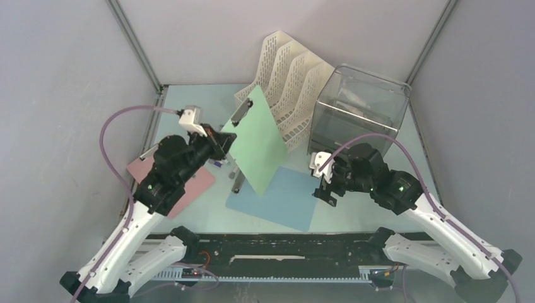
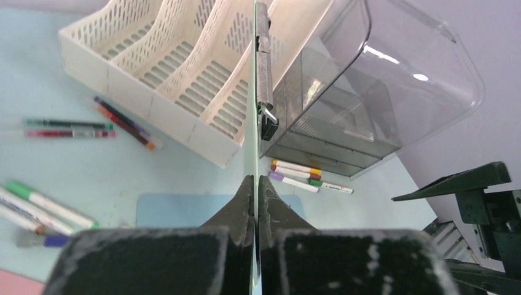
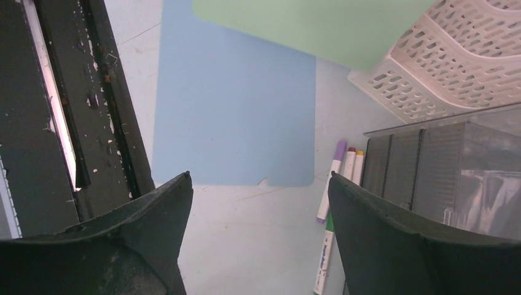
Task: Organize the desk
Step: Place the folder in the storage box.
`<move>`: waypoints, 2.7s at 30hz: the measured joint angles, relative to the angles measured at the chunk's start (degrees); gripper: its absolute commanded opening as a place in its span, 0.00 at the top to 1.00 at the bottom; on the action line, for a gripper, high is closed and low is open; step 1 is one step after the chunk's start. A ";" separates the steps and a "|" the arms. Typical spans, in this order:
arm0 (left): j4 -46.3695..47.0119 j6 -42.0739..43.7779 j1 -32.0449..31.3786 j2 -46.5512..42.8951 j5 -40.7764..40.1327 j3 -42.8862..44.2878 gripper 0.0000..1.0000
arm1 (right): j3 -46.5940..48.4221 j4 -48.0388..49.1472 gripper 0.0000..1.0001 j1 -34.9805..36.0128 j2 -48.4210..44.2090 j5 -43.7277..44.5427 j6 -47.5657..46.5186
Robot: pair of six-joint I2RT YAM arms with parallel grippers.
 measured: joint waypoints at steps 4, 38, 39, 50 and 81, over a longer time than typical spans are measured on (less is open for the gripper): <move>-1.09 4.13 4.98 5.25 6.23 7.89 1.00 | 0.13 -0.61 0.12 -3.37 -0.74 -3.26 0.00; 1.09 6.36 30.08 42.84 37.53 46.53 1.00 | -2.60 -1.95 0.11 -16.61 -6.60 -15.69 1.01; 1.33 6.40 30.21 44.37 37.44 48.02 1.00 | -2.73 -1.88 0.11 -16.85 -6.69 -15.56 1.01; 5.07 9.18 31.19 57.13 35.85 66.79 1.00 | -3.23 -1.27 0.11 -18.47 -6.73 -13.27 0.76; 33.77 8.13 27.93 87.03 36.22 83.01 1.00 | -4.24 -1.16 0.11 -17.66 -0.20 -7.50 -1.60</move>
